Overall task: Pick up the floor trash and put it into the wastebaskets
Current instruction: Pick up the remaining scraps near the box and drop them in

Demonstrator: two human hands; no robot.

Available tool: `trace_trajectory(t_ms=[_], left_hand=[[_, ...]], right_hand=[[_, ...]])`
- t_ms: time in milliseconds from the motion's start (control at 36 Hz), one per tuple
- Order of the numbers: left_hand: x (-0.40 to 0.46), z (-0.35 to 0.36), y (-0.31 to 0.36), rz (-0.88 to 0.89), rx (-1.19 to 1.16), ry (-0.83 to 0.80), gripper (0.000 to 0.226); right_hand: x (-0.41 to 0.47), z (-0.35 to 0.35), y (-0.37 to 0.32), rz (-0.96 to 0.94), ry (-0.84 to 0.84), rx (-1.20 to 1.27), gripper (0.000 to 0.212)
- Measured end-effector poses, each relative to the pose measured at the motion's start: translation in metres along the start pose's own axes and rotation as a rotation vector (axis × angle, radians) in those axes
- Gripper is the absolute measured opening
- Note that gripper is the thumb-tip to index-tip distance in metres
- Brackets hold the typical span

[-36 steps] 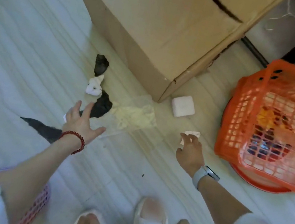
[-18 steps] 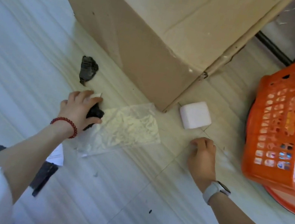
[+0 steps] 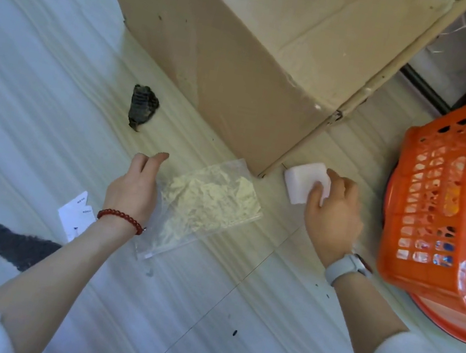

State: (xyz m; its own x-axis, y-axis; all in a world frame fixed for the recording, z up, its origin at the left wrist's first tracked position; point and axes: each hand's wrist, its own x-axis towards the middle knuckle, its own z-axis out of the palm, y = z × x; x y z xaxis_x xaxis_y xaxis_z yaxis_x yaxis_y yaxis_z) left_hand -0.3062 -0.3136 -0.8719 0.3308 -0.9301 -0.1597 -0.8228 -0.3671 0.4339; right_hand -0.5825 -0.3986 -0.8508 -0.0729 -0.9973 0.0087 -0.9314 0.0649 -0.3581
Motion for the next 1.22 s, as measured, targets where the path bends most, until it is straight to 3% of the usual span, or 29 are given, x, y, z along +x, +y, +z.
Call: trace_trajectory(t_ms=[56, 139, 250, 361, 444, 528, 611, 750, 806, 917, 972, 1083, 1222], left_hand=[[-0.002, 0.004, 0.002, -0.042, 0.061, -0.123, 0.044], [-0.006, 0.011, 0.000, -0.107, 0.176, -0.292, 0.061], [-0.006, 0.012, 0.005, -0.193, 0.151, -0.305, 0.053], [0.002, 0.012, 0.017, -0.204, 0.187, -0.363, 0.029], [-0.004, 0.014, 0.017, -0.087, 0.232, -0.326, 0.021], [-0.014, 0.009, 0.007, -0.044, 0.156, -0.229, 0.027], [-0.021, -0.007, -0.009, -0.090, 0.053, -0.120, 0.034], [-0.022, -0.045, -0.036, -0.197, -0.030, -0.016, 0.009], [-0.023, -0.059, -0.048, -0.277, -0.016, -0.004, 0.018], [-0.033, -0.079, -0.073, -0.291, 0.159, -0.025, 0.056], [-0.039, -0.086, -0.081, -0.306, 0.230, -0.115, 0.055], [-0.046, -0.092, -0.078, -0.317, 0.326, -0.201, 0.028], [-0.058, -0.079, -0.075, -0.432, 0.294, -0.148, 0.050]], right_hand=[[0.012, 0.003, -0.005, 0.051, -0.172, -0.117, 0.066], [0.021, 0.011, -0.008, 0.095, -0.332, -0.192, 0.088], [0.020, 0.014, -0.012, 0.194, -0.332, -0.159, 0.092], [-0.005, 0.009, -0.015, 0.180, -0.334, -0.106, 0.087], [-0.031, 0.002, -0.020, 0.083, -0.344, -0.054, 0.085], [-0.046, -0.004, -0.030, -0.040, -0.396, -0.009, 0.083], [-0.049, -0.007, -0.055, -0.167, -0.438, 0.063, 0.083], [-0.038, -0.003, -0.115, -0.350, -0.505, 0.120, 0.093], [-0.026, 0.006, -0.142, -0.418, -0.500, 0.061, 0.091], [0.000, 0.038, -0.193, -0.568, -0.537, -0.091, 0.082], [0.010, 0.056, -0.216, -0.641, -0.576, -0.224, 0.080], [0.021, 0.083, -0.253, -0.806, -0.602, -0.447, 0.067], [0.027, 0.102, -0.267, -0.979, -0.616, -0.522, 0.073]])
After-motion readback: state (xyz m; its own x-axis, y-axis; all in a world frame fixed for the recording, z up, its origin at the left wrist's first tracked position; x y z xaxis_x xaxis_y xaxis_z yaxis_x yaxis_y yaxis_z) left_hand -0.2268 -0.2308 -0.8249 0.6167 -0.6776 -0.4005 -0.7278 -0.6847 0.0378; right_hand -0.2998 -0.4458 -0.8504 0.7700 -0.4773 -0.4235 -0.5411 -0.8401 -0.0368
